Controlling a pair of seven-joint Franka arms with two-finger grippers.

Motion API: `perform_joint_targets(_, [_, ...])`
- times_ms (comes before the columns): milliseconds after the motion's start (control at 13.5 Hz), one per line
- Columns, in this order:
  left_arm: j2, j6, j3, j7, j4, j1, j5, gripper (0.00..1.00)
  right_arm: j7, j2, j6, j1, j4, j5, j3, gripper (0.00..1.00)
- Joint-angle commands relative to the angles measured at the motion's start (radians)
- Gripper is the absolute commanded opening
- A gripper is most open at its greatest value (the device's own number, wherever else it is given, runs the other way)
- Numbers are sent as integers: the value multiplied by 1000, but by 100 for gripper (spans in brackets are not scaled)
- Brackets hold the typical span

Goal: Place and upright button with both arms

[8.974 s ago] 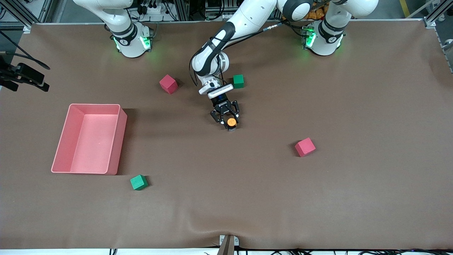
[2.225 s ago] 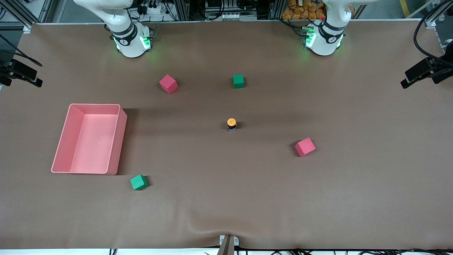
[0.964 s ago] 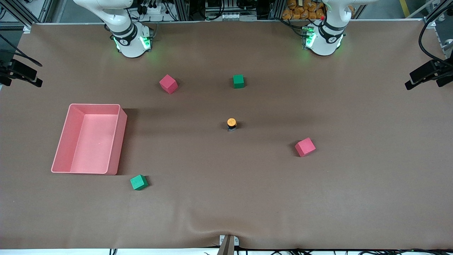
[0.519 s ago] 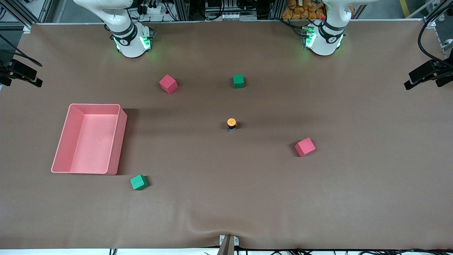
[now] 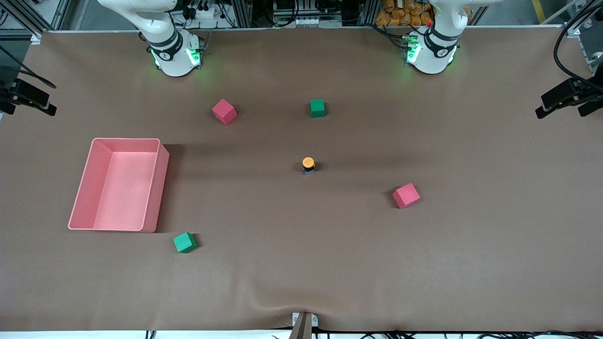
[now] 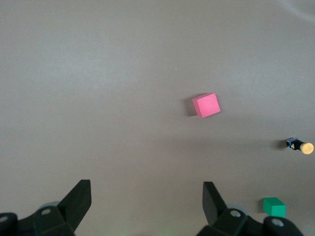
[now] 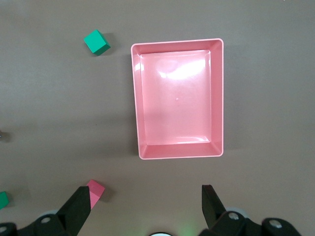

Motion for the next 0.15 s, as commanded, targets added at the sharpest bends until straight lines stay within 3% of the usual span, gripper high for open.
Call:
perform_joint_targets(0, [-5, 10, -8, 14, -6, 5, 11, 100, -10, -6, -5, -9, 9, -11, 3, 100])
perform_joint_targets(74, [-1, 10, -8, 17, -4, 5, 11, 100, -9, -6, -5, -13, 9, -11, 1, 100])
